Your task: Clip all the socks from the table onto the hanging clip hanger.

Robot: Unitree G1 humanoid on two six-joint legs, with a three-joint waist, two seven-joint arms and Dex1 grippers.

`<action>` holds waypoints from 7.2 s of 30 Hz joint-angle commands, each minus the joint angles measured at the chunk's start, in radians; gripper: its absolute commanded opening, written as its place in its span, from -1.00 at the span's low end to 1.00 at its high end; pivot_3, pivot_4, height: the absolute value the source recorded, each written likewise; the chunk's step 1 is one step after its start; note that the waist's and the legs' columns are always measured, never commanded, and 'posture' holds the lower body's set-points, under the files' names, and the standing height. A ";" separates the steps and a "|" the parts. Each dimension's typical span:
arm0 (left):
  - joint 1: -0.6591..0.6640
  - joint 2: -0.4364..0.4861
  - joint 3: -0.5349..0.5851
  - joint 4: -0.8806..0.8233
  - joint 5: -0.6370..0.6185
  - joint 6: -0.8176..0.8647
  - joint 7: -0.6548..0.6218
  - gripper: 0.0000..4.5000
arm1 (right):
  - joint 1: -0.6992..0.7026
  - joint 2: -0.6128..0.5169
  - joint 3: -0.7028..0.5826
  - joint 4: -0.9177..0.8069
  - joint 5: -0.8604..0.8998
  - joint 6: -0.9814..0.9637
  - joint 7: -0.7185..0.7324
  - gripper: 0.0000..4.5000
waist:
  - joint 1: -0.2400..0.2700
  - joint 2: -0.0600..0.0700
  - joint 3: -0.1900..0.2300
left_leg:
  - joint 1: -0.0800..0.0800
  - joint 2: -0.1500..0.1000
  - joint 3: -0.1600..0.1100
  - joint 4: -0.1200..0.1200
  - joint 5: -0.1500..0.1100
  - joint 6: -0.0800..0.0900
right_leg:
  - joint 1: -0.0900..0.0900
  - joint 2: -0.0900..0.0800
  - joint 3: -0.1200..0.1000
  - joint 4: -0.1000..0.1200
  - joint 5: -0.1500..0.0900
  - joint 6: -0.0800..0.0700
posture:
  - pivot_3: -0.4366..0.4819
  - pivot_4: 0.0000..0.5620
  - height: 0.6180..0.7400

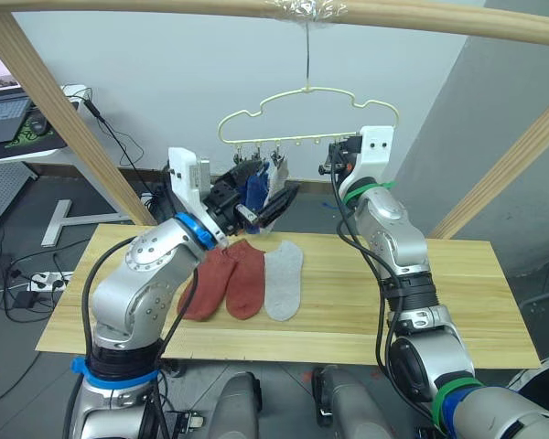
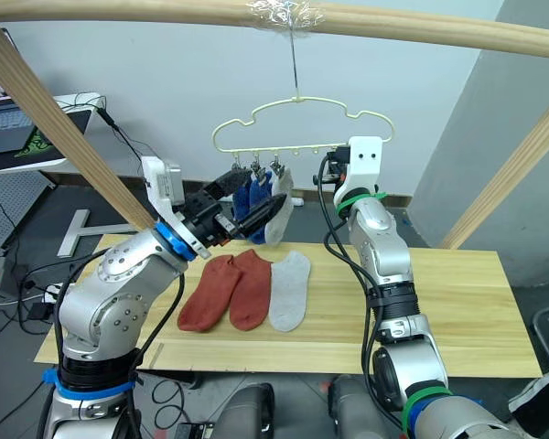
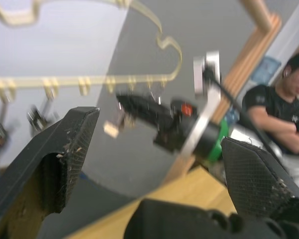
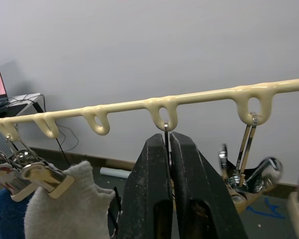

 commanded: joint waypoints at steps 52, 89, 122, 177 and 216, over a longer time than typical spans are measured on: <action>-0.026 -0.422 -0.127 0.571 0.388 -0.504 -0.052 -1.00 | -0.066 -0.132 -0.255 -0.279 0.363 0.786 0.011 -1.00 | -0.011 0.002 0.003 | -0.003 0.000 -0.001 0.000 0.000 0.001 | -0.001 -0.002 -0.001 -0.002 0.000 0.000 | -0.19 -0.16 1.00; -0.130 -0.470 -0.144 0.637 0.428 -0.577 0.020 -1.00 | -0.116 -0.125 -0.374 -0.381 0.549 0.926 -0.088 0.81 | -0.028 0.002 0.003 | -0.004 -0.001 0.000 0.000 0.000 0.001 | -0.001 0.001 -0.002 -0.004 0.000 0.001 | -0.25 -0.16 1.00; 0.008 -0.154 0.023 0.189 0.168 -0.146 -0.081 1.00 | 0.352 -0.118 0.096 -0.620 0.067 0.231 -0.073 0.12 | -0.050 0.002 0.003 | -0.004 0.000 0.000 0.000 0.000 0.001 | -0.003 0.001 0.000 -0.002 0.000 0.001 | -0.14 -0.12 1.00; -0.032 -0.119 0.017 0.045 0.097 -0.054 -0.042 1.00 | 0.134 -0.063 0.023 -0.171 -0.028 -0.043 -0.040 -0.22 | -0.015 0.002 0.003 | -0.004 0.000 0.000 0.001 0.000 0.001 | -0.003 0.000 0.000 -0.001 0.000 0.001 | -0.02 -0.14 1.00; -0.126 -0.124 0.004 0.017 0.063 -0.032 -0.040 1.00 | 0.005 -0.055 0.000 0.002 -0.033 -0.139 -0.009 -0.22 | -0.004 0.003 0.003 | -0.004 0.000 0.000 0.001 0.000 0.001 | -0.003 0.001 0.000 0.000 0.000 0.001 | 0.00 -0.08 1.00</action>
